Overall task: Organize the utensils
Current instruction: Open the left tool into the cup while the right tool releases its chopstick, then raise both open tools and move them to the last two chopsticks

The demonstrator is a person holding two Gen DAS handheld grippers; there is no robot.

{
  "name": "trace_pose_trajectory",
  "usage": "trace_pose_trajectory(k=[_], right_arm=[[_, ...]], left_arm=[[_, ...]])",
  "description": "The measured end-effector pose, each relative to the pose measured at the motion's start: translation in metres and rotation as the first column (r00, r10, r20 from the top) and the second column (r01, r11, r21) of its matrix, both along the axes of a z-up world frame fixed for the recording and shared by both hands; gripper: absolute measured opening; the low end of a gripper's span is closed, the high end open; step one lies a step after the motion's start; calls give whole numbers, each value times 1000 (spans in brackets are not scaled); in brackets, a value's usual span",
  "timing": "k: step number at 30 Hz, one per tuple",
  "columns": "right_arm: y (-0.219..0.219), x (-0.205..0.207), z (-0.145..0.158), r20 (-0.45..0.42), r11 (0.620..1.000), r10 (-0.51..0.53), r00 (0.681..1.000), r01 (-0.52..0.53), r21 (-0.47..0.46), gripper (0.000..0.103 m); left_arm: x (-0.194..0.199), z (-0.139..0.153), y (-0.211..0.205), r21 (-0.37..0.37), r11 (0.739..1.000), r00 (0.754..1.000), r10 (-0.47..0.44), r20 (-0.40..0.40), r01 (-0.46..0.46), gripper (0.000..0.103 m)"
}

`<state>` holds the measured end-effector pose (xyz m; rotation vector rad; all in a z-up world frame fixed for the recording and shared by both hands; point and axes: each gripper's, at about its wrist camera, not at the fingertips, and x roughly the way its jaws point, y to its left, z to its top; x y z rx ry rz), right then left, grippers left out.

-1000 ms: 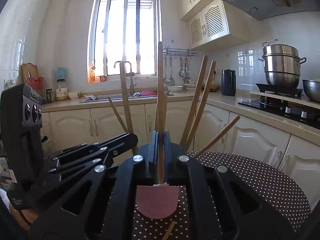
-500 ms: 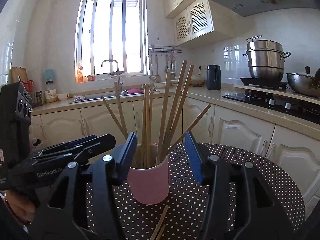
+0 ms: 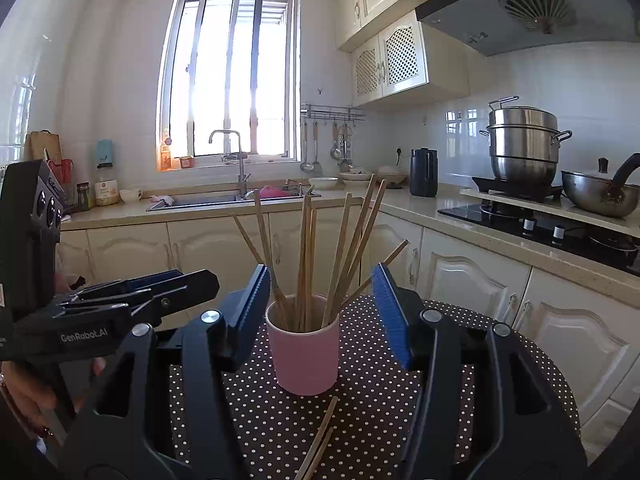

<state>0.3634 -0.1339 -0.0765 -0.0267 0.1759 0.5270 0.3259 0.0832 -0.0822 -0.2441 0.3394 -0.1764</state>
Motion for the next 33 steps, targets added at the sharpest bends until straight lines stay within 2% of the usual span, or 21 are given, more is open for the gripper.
trace_pose_trajectory(k=[6,15,20,25,31,33], right_arm=[[-10,-19,-3,-31,1000,-13,999,13,-15,54],[-19,-28,-28,-163,996,-40,986,27,-81,55],[-28,-22,-51,-279,994,-71,958,46,-95,55],[-36,-13,-77,-392,989,-117,913,71,-129,55],[-49,-2,-100,-496,989,-124,859,68,-128,58],[-52,0,-107,-518,990,-120,847,62,-127,60]], left_arm=[[-20,1,-17,98,995,999,-9,-31,12,71],[-26,-19,-40,137,988,981,-45,-191,72,74],[-17,-45,-52,134,984,940,-71,-334,122,74],[-4,-71,-64,160,977,883,-54,-466,144,74],[12,-100,-75,172,974,817,-22,-576,147,74],[15,-109,-78,178,973,807,-14,-591,147,74]])
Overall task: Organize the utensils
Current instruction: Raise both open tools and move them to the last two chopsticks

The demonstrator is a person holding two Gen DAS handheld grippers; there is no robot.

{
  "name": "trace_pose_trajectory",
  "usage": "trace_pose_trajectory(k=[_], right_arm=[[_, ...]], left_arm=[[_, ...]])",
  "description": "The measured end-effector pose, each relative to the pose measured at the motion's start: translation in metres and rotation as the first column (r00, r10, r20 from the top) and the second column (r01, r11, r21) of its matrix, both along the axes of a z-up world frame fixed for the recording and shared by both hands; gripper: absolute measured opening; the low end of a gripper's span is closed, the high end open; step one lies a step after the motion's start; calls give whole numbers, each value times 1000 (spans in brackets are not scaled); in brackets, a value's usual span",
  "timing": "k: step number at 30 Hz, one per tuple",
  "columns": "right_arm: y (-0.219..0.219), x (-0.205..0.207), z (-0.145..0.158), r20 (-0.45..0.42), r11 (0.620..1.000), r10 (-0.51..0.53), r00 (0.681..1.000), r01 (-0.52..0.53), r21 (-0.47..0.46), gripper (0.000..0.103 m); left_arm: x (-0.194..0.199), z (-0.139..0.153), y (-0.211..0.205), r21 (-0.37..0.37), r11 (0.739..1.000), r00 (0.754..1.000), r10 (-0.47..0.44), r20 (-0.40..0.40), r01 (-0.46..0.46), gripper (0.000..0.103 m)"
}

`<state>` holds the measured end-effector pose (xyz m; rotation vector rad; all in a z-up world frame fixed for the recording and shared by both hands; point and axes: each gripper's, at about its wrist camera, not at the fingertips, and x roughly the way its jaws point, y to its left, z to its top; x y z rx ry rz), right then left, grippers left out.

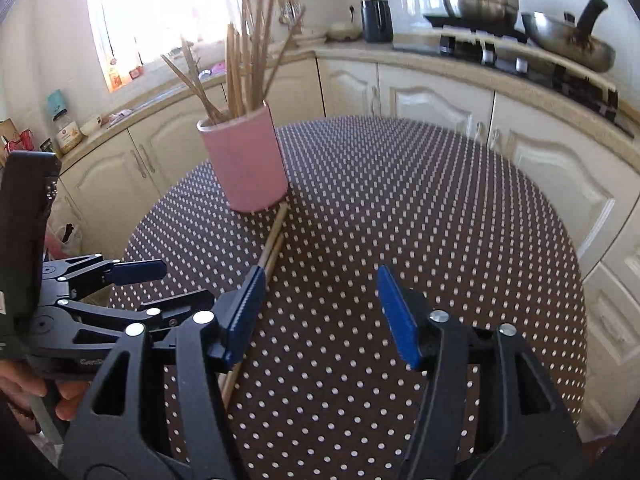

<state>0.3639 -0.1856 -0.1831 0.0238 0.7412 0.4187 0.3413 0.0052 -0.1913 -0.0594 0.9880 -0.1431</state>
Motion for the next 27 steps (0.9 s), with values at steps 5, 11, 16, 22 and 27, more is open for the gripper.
trace_pose_trajectory(k=[5,11,16,22,27], right_arm=[[-4,4,-11,-31,1000,7,999,-7,0,60],[-9,8,-20,-51,1000,3,999,-3,9,60],[-10,11,-24,-77,1000,-2,997,2,1,60],[-8,15,-27,-103,1000,0,995,-1,-2,60],[0,21,-29,-140,999,13,990,-18,-30,60]], left_arm=[[10,-16,-8,30,999,999,20,-47,-19,74],[14,-26,-19,94,996,999,10,-45,-5,74],[17,-27,-23,117,993,999,17,-41,-12,74],[40,-29,-41,191,981,999,24,-39,-16,74],[42,-27,-31,150,989,999,17,-44,-10,49]])
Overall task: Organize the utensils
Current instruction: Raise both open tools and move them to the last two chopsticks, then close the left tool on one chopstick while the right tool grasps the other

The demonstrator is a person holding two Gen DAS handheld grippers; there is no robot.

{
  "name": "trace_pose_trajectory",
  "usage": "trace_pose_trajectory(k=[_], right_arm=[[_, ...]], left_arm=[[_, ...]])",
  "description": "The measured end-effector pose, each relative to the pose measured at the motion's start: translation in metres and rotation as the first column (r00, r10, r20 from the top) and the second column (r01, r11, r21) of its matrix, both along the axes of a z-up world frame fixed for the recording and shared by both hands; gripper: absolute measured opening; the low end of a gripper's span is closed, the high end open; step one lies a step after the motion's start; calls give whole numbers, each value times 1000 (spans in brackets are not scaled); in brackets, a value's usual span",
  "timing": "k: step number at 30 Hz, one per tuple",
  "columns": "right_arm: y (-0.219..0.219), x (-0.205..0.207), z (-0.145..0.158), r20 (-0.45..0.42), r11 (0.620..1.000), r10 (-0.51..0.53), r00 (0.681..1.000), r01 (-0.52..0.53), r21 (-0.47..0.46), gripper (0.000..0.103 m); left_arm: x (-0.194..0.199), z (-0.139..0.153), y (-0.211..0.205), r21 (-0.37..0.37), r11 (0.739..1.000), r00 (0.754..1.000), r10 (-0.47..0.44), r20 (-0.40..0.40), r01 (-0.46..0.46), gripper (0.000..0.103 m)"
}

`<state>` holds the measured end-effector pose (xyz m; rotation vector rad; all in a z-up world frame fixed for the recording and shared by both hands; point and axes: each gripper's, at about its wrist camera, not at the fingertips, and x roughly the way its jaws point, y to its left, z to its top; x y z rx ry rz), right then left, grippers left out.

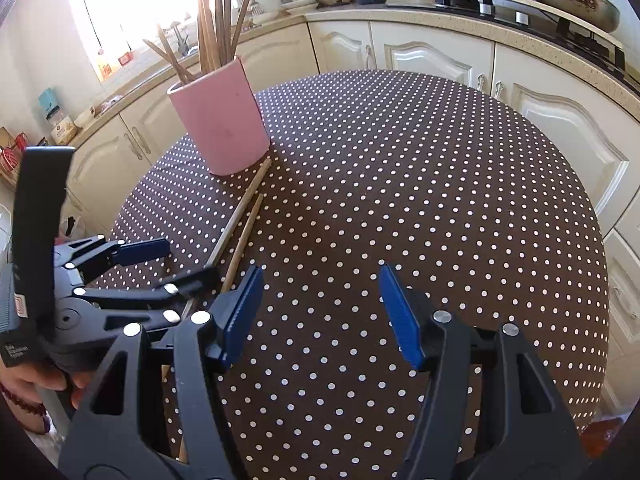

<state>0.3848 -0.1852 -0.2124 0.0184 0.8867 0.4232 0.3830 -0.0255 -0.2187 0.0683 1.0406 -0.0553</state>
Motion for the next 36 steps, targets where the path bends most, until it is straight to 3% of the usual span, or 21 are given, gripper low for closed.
trace_pose_trajectory(k=[4,6,13,18,19,21,24,25,27,29,33,34,36], right_arm=[[17,5,-2,-35,999,30,999,-32,-44,60],[30,8,-3,-64,995,54,996,-59,-79,60],[80,20,-10,-172,973,112,979,-143,-181,60],[116,27,-15,-224,922,131,966,-202,-330,60],[121,30,-14,-235,918,137,962,-212,-334,57],[130,34,-13,-273,915,157,949,-243,-321,40],[141,38,-12,-309,890,189,932,-295,-347,34],[142,42,-12,-325,893,185,927,-297,-338,32],[142,49,-11,-343,893,179,922,-299,-337,18],[139,59,-10,-358,901,176,917,-296,-316,11],[133,65,-7,-358,920,186,915,-290,-262,9],[131,65,-6,-354,923,187,916,-287,-256,9],[124,64,-5,-348,928,187,919,-281,-243,8]], left_arm=[[3,1,12,1,1000,1000,8,-16,-8,10],[2,2,18,-15,1000,1000,-3,-28,2,7],[-15,-1,26,6,998,997,-58,-58,59,7],[-17,-2,32,5,998,995,-69,-65,69,7],[-15,-2,32,4,998,996,-64,-67,65,7],[-11,-3,32,-4,998,995,-67,-70,67,10],[0,-4,28,36,997,995,-60,-76,63,22],[4,-4,28,36,997,995,-61,-80,64,22],[12,-3,26,29,997,993,-70,-92,73,22],[19,-3,25,24,997,992,-74,-104,77,22],[31,-4,18,24,997,992,-77,-97,79,20],[26,-3,21,14,996,992,-87,-93,88,12],[29,-4,17,6,995,991,-97,-90,98,6]])
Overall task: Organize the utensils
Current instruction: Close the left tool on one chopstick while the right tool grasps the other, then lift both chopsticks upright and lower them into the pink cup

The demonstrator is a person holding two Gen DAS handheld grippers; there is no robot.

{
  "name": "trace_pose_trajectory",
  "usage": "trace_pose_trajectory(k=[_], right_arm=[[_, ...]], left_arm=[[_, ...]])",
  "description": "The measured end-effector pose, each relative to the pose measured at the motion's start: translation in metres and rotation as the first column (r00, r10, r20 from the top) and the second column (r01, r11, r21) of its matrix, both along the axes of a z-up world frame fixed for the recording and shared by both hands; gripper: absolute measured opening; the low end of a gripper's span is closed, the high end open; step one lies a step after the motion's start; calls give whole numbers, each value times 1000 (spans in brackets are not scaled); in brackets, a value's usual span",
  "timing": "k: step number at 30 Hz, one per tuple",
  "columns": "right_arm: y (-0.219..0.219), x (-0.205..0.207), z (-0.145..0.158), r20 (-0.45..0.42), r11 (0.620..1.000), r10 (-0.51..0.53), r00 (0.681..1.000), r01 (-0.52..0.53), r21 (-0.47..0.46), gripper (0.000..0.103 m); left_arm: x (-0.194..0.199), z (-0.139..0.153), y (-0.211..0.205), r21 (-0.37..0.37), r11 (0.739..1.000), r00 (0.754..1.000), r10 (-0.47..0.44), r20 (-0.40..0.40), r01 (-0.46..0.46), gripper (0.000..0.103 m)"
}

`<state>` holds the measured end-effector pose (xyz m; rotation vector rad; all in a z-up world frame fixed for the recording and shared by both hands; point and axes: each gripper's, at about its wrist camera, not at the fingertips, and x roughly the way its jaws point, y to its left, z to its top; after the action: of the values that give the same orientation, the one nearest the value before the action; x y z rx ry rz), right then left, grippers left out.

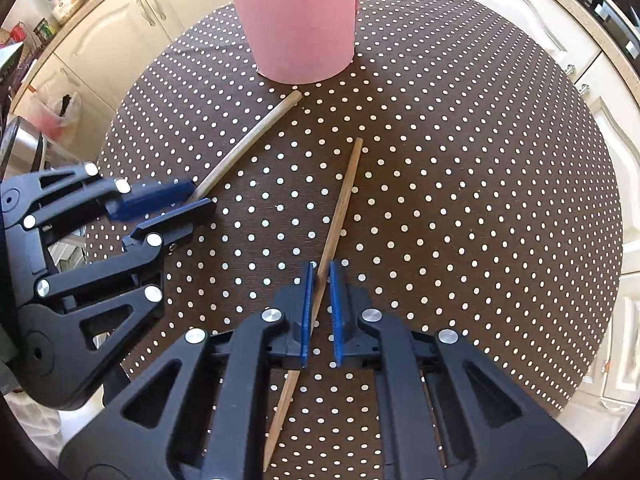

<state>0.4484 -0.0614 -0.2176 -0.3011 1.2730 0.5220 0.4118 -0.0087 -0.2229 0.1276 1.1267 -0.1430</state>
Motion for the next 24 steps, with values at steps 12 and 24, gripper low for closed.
trace_pose_trajectory(k=[12,24], right_arm=[[-81,-18,16,69,980,-99,993,86,179,6],[-128,-56,92,283,927,-168,944,53,372,6]], left_arm=[[-28,19,1,-45,999,993,17,117,-12,6],[-66,81,20,-238,971,947,56,315,22,5]])
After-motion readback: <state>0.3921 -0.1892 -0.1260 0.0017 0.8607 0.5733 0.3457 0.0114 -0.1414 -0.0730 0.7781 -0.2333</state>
